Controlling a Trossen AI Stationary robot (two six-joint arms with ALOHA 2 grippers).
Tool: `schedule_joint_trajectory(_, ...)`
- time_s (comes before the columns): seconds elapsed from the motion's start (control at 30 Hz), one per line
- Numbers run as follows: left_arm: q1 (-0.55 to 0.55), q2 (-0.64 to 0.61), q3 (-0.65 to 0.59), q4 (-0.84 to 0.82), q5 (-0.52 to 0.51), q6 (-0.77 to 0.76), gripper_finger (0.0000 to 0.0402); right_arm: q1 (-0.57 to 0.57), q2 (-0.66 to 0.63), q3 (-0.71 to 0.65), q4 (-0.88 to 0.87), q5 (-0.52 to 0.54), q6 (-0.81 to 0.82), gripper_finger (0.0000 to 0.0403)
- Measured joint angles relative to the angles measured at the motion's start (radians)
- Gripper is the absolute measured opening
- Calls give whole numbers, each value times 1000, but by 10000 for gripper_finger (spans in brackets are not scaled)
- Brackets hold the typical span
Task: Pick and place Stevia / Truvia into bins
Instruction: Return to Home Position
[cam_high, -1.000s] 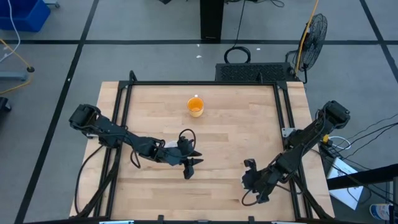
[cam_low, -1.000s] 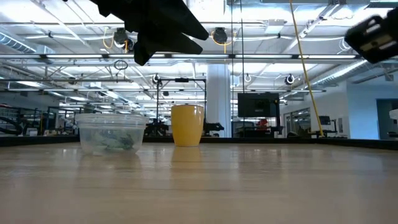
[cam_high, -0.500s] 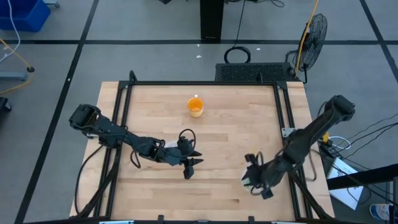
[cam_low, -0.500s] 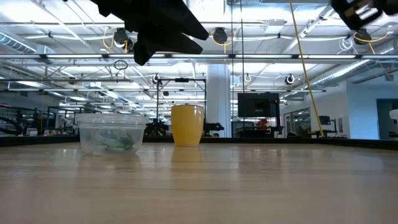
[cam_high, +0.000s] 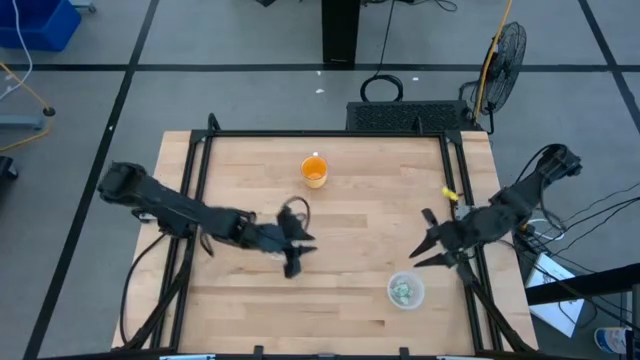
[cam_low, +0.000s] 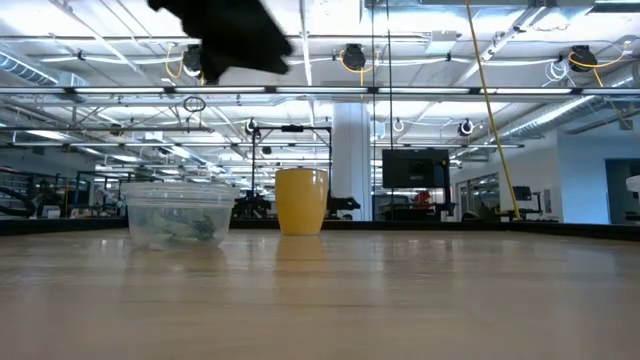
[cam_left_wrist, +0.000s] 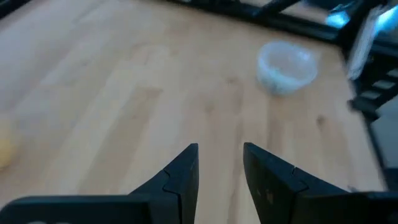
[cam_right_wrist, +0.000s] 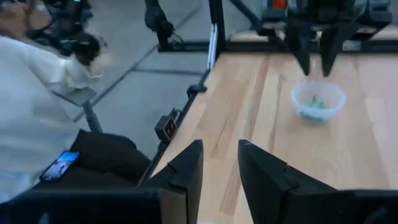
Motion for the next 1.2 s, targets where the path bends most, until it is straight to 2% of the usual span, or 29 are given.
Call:
schedule_joint_trajectory(0.1, 13, -129, -3, -152, -30, 0, 131, 0, -88, -48, 7, 0, -32, 94)
schedule_joint_trajectory(0.2, 11, -288, -2, -272, -102, 16, 131, 0, -180, -126, 26, 1, -52, 94)
schedule_joint_trajectory(0.3, 12, -442, -1, -345, -162, 25, 131, 0, -284, -207, 58, 1, -56, 95)
schedule_joint_trajectory(0.5, 13, -720, -1, -501, -163, 20, 131, 0, -496, -298, 80, -1, -52, 94)
schedule_joint_trajectory(0.6, 13, -822, -15, -569, -163, 2, 131, 0, -589, -322, 83, -41, -66, 96)
schedule_joint_trajectory(0.8, 13, -980, -186, -495, -154, 28, 131, 0, -730, -388, 90, -102, -155, 94)
schedule_joint_trajectory(1.03, 13, -1138, -470, -350, -151, -18, 131, 0, -727, -399, 66, -103, -120, 94)
schedule_joint_trajectory(1.2, 13, -1259, -627, -244, -131, -27, 131, 0, -730, -405, 73, -101, -138, 95)
